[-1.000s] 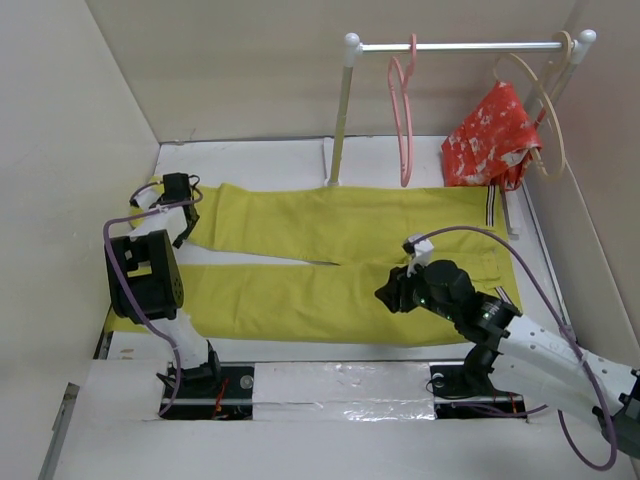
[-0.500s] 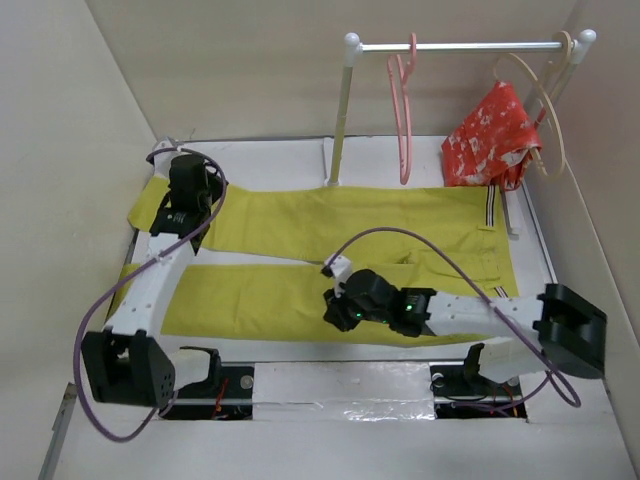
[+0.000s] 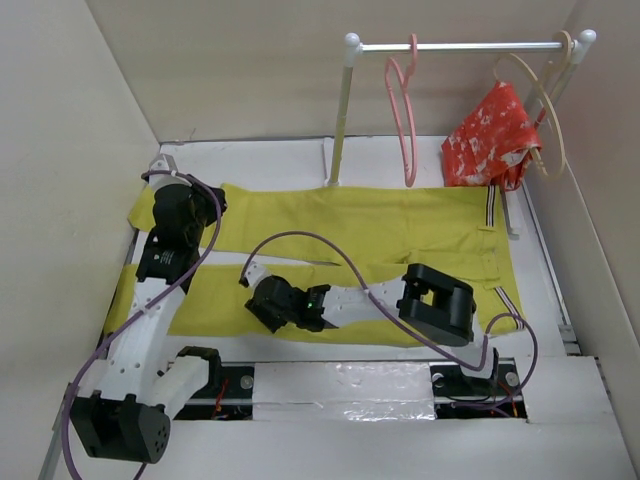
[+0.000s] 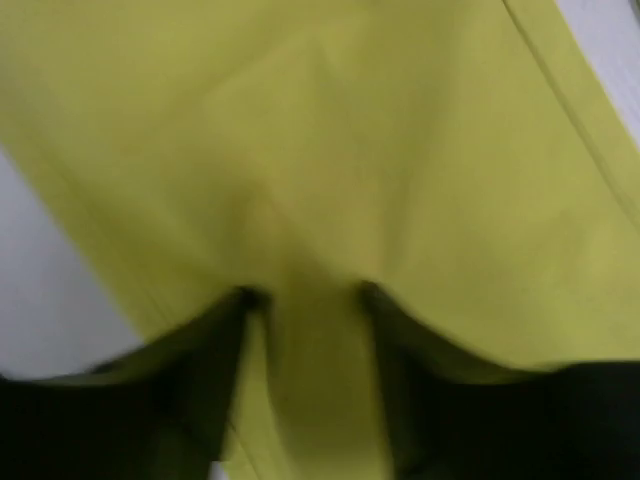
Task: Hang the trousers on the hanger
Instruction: Fold the trousers at the center of the board.
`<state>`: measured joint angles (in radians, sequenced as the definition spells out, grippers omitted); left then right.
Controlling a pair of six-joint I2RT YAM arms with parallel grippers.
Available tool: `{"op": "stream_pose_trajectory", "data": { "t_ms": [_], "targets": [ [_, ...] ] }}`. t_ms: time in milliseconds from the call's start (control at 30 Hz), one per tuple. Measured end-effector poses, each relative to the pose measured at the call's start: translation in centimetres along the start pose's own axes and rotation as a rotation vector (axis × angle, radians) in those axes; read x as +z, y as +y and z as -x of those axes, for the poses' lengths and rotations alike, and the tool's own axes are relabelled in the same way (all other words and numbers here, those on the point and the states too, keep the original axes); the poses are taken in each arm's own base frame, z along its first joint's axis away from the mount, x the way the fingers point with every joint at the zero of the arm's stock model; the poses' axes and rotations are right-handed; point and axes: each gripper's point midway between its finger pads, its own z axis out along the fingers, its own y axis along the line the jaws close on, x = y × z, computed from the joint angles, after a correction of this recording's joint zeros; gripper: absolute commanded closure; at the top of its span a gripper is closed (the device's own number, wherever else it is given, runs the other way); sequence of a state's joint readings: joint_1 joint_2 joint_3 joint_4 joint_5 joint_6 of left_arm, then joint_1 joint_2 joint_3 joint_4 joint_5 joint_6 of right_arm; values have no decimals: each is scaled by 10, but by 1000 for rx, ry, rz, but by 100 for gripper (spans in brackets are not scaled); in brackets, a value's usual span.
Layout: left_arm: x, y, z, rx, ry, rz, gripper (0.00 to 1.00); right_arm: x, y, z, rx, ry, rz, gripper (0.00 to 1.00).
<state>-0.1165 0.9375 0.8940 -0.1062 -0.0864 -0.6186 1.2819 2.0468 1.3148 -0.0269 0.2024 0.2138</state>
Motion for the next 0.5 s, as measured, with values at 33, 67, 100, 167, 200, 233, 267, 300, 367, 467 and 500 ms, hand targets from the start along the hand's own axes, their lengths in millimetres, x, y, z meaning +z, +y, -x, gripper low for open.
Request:
{"op": "stream_pose_trajectory", "data": {
  "t_ms": [33, 67, 100, 167, 200, 233, 267, 300, 367, 467, 500],
  "targets": [
    [-2, 0, 0, 5, 0, -4, 87, 3, -2, 1, 1, -1, -23, 75],
    [-3, -1, 0, 9, 2, -9, 86, 4, -2, 3, 3, -4, -28, 98],
    [-4, -1, 0, 12, 2, -13, 86, 8, -4, 9, 0, 0, -46, 100],
    [-6, -2, -1, 16, 5, -25, 84, 14, -11, 15, 13, 0, -77, 100],
    [-7, -1, -4, 19, 11, -27, 83, 14, -15, 17, 23, -1, -86, 100],
    [-6, 1, -8, 20, 20, -27, 79, 15, -21, 17, 34, 2, -95, 100],
    [-6, 3, -12, 21, 30, -23, 75, 15, -28, 19, 46, 2, -105, 100],
    [-5, 6, -17, 22, 41, -19, 70, 16, -37, 20, 62, 1, -118, 100],
    [-4, 15, -30, 20, 70, -4, 55, 13, -61, 22, 98, -3, -147, 100],
    [-5, 29, -49, -4, 106, 22, 47, 1, -100, 24, 165, -10, -184, 100],
    [-6, 34, -56, -16, 116, 35, 47, -4, -113, 25, 186, -15, -199, 100]
  ]
}}
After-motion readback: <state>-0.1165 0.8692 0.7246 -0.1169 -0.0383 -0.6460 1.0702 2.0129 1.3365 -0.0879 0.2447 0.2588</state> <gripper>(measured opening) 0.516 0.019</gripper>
